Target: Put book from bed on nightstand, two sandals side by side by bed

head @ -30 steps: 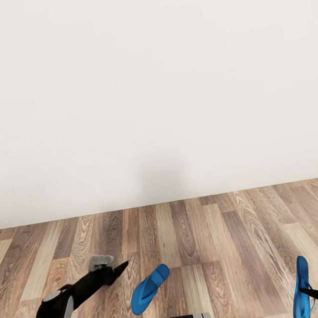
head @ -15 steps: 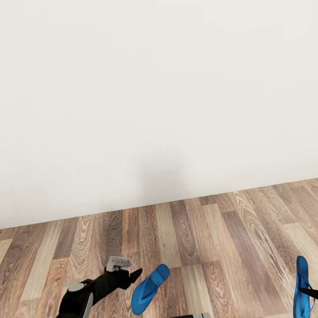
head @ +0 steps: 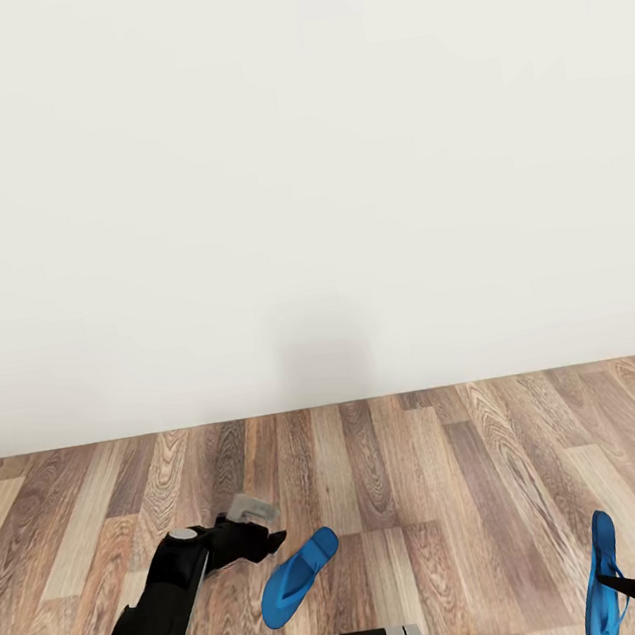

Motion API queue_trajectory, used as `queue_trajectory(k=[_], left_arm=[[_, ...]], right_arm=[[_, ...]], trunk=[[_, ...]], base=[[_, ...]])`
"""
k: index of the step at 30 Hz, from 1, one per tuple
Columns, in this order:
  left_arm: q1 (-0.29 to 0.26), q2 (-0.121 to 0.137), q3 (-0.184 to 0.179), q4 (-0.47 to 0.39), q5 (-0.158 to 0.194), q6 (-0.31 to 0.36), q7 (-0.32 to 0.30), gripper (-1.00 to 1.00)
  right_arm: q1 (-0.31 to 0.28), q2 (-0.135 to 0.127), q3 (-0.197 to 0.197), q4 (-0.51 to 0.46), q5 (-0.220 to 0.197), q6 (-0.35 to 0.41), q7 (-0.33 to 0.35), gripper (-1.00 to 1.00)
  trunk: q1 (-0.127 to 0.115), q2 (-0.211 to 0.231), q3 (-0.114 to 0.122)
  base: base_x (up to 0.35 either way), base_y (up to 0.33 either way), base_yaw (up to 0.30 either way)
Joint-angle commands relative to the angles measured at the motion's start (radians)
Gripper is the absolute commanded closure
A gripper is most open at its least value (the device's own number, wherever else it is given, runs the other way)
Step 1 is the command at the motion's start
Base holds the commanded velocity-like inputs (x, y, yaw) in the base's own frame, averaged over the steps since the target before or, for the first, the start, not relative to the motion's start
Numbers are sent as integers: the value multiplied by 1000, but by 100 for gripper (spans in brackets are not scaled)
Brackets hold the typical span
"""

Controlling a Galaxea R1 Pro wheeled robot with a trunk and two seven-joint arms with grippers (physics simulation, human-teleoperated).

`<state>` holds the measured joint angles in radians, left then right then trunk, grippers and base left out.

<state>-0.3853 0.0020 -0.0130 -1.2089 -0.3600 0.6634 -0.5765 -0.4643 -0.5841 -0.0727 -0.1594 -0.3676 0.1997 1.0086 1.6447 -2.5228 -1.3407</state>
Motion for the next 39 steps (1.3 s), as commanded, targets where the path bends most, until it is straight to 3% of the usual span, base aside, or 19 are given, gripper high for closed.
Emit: queue_trajectory(k=[1,10,23,39], left_arm=[[-5,-1,0,-1,-15,4,-8,-100],[-20,-3,-2,16,-29,3,-16,-100],[-21,-4,-4,114,-33,2,-9,-100],[-21,-2,-3,120,-34,2,-8,-100]], right_arm=[[0,0,-7,0,1,10,4,100],[-1,0,-7,0,1,10,5,100],[-1,1,-7,0,2,10,4,100],[-1,1,-7,0,2,10,5,100]], trunk=[[0,0,-1],[0,0,-1],[0,0,0],[0,0,2]], base=[[0,0,0],[0,0,0],[0,0,-11],[0,0,-94]])
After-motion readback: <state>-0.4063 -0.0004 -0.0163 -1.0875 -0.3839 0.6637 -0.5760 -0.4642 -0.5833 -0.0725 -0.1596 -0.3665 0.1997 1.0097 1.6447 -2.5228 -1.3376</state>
